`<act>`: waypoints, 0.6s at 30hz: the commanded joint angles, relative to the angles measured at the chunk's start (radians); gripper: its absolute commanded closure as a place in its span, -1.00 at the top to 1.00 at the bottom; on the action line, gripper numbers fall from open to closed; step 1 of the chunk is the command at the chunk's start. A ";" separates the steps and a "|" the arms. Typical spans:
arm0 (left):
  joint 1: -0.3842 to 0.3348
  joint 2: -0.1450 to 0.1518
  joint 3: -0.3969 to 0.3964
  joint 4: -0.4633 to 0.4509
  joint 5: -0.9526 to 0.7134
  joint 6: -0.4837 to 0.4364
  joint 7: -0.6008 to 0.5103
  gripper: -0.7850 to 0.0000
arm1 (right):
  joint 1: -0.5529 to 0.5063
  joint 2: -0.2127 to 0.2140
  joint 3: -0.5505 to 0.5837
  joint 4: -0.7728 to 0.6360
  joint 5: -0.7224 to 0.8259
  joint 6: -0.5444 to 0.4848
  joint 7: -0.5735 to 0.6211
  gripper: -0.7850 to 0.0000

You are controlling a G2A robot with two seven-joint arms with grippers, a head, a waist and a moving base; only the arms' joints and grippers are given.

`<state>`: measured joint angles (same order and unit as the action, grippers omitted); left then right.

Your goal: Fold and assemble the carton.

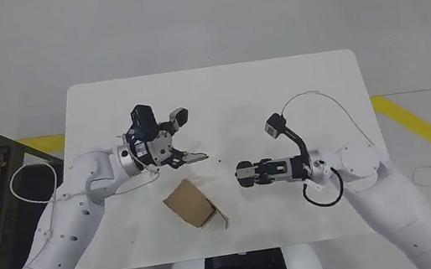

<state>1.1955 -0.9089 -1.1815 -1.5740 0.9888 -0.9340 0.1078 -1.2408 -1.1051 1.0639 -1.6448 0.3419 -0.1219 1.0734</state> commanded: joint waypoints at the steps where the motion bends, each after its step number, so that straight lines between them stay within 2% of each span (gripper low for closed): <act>1: 0.027 0.005 -0.030 -0.009 0.002 -0.001 0.010 1.00 | -0.006 -0.002 -0.034 -0.020 -0.052 0.010 -0.003 -1.00; 6: 0.076 0.012 -0.079 -0.017 0.000 -0.002 0.035 1.00 | -0.014 -0.008 -0.101 -0.041 -0.183 0.008 -0.072 -1.00; 7: 0.083 0.013 -0.087 -0.018 0.001 -0.003 0.039 1.00 | -0.018 -0.009 -0.109 -0.050 -0.214 0.010 -0.098 -0.84; 8: 0.091 0.014 -0.093 -0.020 0.004 -0.003 0.044 1.00 | -0.025 -0.009 -0.113 -0.061 -0.255 0.013 -0.130 -0.58; 11: 0.111 0.015 -0.109 -0.022 0.008 -0.004 0.058 1.00 | -0.057 -0.006 -0.126 -0.100 -0.342 0.016 -0.190 -0.36; 18: 0.135 0.014 -0.129 -0.030 0.019 -0.007 0.074 1.00 | -0.133 0.003 -0.155 -0.187 -0.569 0.037 -0.309 -0.26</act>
<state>1.3272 -0.8946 -1.3085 -1.6023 1.0056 -0.9411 0.1803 -1.3669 -1.1032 0.9103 -1.8206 -0.1882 -0.0920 0.7841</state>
